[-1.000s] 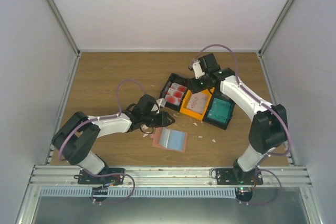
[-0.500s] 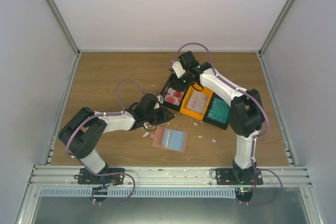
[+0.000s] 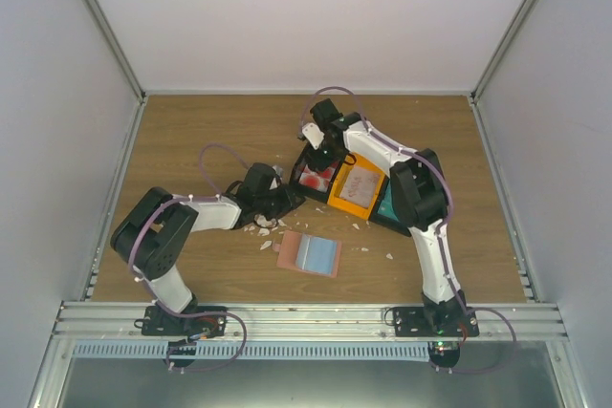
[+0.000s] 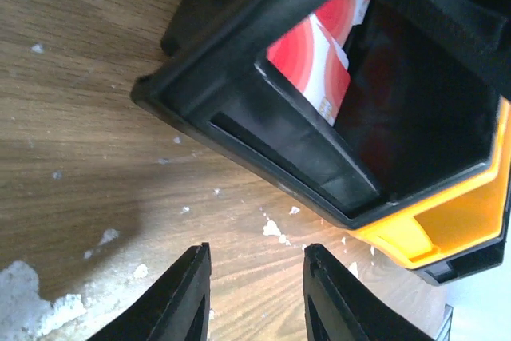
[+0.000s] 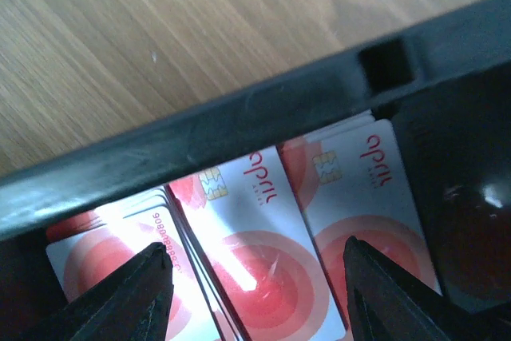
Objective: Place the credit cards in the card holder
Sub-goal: Pick up the credit card from the storage box.
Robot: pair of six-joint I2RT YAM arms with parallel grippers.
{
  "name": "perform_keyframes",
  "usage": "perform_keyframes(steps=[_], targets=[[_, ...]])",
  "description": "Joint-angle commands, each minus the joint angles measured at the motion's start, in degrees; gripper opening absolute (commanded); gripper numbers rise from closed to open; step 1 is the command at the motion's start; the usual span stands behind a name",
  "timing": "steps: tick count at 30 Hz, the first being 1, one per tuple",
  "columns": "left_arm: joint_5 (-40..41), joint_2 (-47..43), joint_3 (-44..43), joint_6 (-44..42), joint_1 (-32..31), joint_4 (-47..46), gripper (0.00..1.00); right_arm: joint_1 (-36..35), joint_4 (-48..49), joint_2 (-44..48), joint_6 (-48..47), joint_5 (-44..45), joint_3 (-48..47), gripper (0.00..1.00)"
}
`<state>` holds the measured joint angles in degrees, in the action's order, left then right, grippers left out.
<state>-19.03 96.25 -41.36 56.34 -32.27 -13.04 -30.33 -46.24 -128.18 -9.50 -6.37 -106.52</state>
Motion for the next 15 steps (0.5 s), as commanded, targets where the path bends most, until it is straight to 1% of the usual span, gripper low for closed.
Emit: perform_keyframes(steps=[1,12,15], targets=[[-0.8,2.22,-2.17,0.31,0.94,-3.89,0.35,-0.35,-2.96,-2.11,-2.73,0.78,-1.67,0.59],[-0.49,4.68,-5.85,-2.21,1.25,-1.45,0.33,-0.48,-5.67,-6.0,-4.05,1.68,-4.47,0.6],[-0.31,4.91,-6.18,-2.19,1.24,-1.37,0.33,-0.64,-5.95,-7.44,-4.24,3.94,-5.11,0.62]])
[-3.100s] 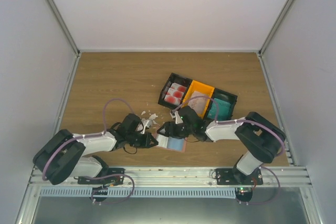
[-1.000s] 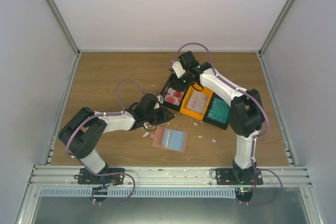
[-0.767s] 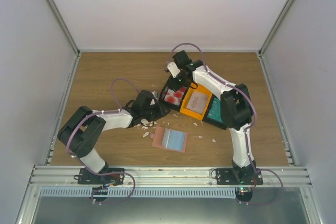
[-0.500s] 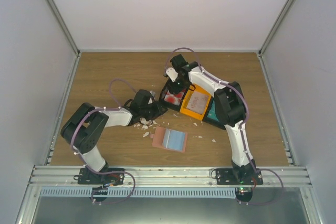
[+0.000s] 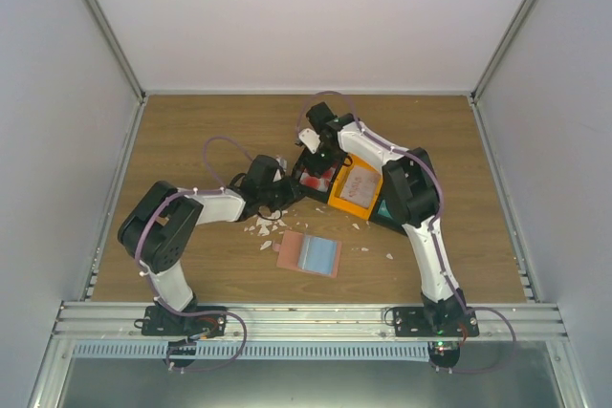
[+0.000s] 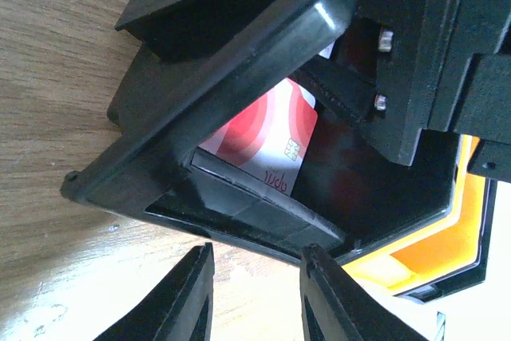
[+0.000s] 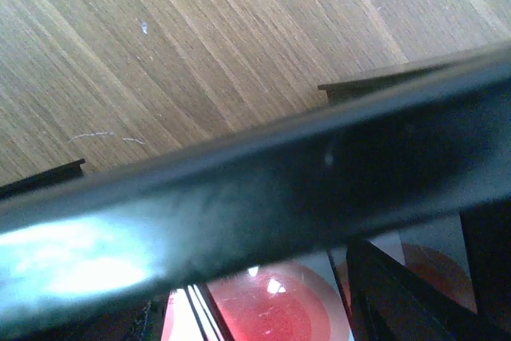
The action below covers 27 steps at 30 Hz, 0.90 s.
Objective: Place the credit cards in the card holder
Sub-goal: Pick up the credit card from the storage box.
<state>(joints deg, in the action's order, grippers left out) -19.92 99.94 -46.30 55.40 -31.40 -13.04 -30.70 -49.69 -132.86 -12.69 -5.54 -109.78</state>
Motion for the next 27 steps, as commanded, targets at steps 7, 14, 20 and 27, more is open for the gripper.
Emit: perform_keyframes(steps=[7,14,20,27], targets=[[1.49,2.13,-2.68,-2.33,0.41,0.26,0.33,-0.42,-5.41,-4.77,-1.34,2.01,-3.51,0.64],[2.13,3.17,-3.42,-3.13,0.44,0.98,0.29,-0.5,-8.62,-2.62,-2.33,-9.16,-3.92,0.63],[2.23,4.5,-3.7,-3.37,0.7,0.6,0.27,-0.2,-9.06,0.39,-2.76,-14.57,-2.82,0.6],[1.87,5.3,-4.22,-3.72,0.99,0.43,0.26,-0.24,-9.41,2.0,-2.88,-15.71,-1.25,0.56]])
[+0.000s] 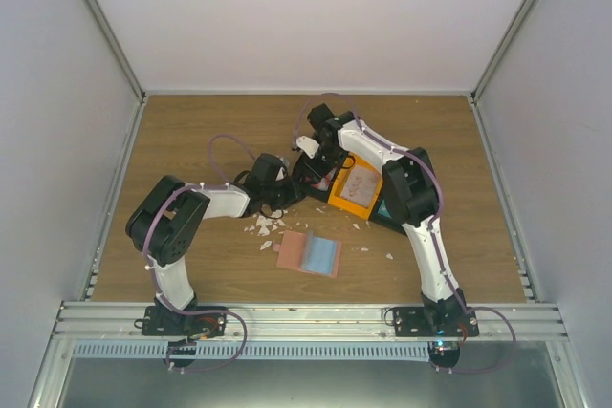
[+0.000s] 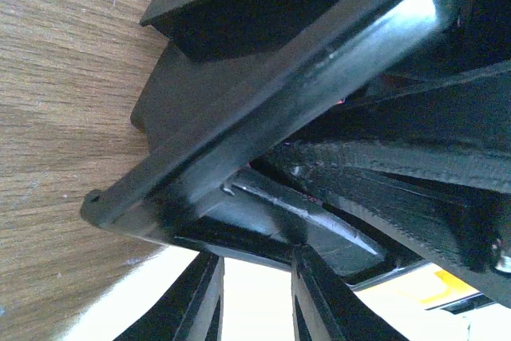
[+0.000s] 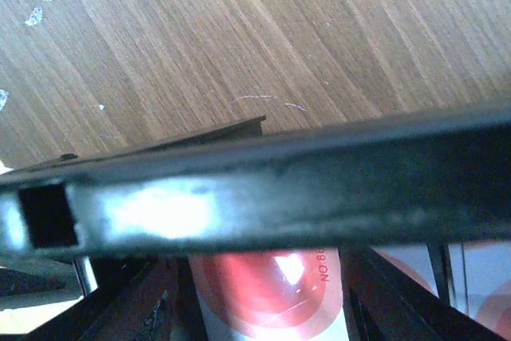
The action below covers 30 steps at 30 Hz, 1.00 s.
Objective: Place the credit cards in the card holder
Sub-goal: Pick up the credit card from the storage box.
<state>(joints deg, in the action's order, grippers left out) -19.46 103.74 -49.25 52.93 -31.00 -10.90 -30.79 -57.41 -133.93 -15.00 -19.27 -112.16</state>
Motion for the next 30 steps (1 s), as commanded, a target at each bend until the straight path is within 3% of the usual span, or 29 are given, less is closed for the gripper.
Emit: perform_keyframes(steps=[1,7,17,21,30], targets=[[1.56,1.36,-1.3,-1.35,0.59,-1.61,0.26,-0.15,-1.12,3.03,0.12,-0.52,1.15,0.57],[2.52,1.09,-1.76,-1.36,0.68,-0.73,0.26,-0.15,2.78,0.87,3.91,10.53,-1.19,0.62],[2.52,2.28,-3.2,1.0,0.68,0.18,0.24,-0.92,2.18,-4.04,2.21,15.49,-1.84,0.73],[2.26,2.52,-3.48,2.16,0.68,0.68,0.23,-1.03,0.26,-5.6,1.2,13.92,-2.34,0.74],[2.97,3.27,-5.46,2.69,0.67,2.73,0.22,-1.16,-4.81,-5.45,-2.28,4.4,-2.5,0.65]])
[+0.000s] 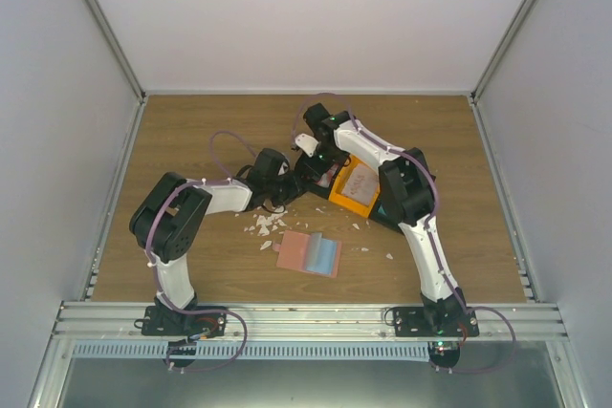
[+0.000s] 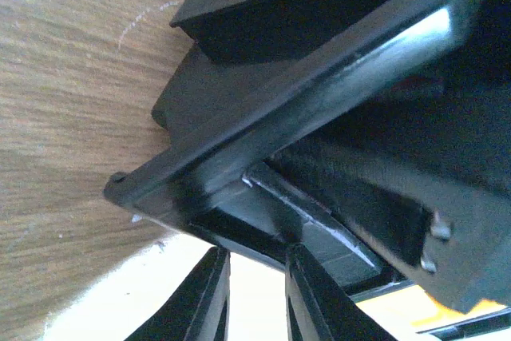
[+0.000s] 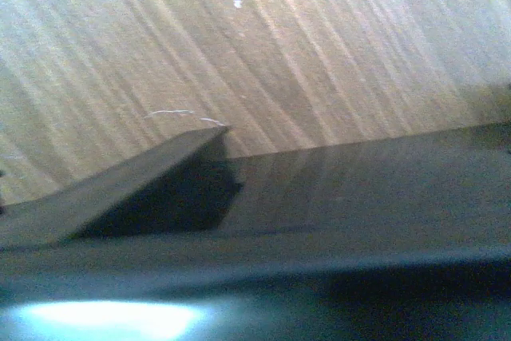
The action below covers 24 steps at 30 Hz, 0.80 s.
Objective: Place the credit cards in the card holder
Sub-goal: Pick up the credit card from the storage box.
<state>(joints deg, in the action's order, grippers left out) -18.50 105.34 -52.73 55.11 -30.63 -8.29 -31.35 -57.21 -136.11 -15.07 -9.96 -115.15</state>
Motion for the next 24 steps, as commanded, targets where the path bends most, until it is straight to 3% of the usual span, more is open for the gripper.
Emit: perform_keyframes(steps=[1,7,16,24], targets=[[2.28,1.71,-2.04,0.52,0.26,0.39,0.22,-0.62,-5.18,-3.21,-2.38,-4.62,0.46,0.65],[3.22,1.55,-1.76,1.21,0.31,0.61,0.16,-0.18,-4.57,-3.08,-1.92,-3.59,-1.08,0.66],[3.9,1.27,-1.67,1.58,0.32,1.07,0.13,0.45,-5.2,0.32,-3.47,-13.44,-1.43,0.54],[5.67,-1.74,0.18,1.53,0.35,0.57,0.11,1.74,-1.89,1.94,0.92,-8.15,-2.15,0.55]])
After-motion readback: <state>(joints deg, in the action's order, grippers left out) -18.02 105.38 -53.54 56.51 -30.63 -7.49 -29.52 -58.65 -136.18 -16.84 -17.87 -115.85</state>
